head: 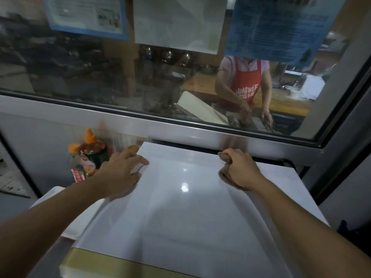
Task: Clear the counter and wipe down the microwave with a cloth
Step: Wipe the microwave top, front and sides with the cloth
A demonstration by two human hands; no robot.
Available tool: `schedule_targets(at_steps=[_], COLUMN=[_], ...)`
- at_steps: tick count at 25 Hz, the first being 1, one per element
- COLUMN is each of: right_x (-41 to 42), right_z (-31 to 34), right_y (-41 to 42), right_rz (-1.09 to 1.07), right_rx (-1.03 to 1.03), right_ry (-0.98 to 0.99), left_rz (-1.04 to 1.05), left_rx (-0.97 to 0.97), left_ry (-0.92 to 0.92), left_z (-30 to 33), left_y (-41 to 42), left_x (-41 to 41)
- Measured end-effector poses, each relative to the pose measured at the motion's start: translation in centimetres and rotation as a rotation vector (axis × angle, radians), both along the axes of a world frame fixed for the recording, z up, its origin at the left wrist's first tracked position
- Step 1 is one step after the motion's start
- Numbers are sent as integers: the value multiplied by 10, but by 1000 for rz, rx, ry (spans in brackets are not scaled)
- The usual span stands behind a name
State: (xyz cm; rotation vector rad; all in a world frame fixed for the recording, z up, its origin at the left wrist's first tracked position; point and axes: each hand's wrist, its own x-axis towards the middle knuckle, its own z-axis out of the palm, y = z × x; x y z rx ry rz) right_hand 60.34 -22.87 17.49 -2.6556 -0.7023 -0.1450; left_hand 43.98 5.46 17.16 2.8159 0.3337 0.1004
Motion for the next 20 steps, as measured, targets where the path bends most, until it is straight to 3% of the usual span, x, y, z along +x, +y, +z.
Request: schedule_targets(at_steps=[8, 14, 16, 18, 20], right_x=[-33, -25, -25, -29, -32], right_z=[-1, 8, 6, 7, 6], right_y=[158, 138, 111, 102, 115], right_rz=[136, 245, 180, 72, 11], right_rx=[43, 43, 197, 487, 489], right_ry=[24, 36, 159, 388, 384], left_rz=[-126, -141, -112, -95, -94], left_rx=[-73, -194, -231, -274, -312], left_ry=[-133, -148, -135, -109, -102], left_z=[-4, -5, -5, -5, -5], left_y=[12, 29, 32, 33, 30], left_x=[-1, -18, -24, -26, -27])
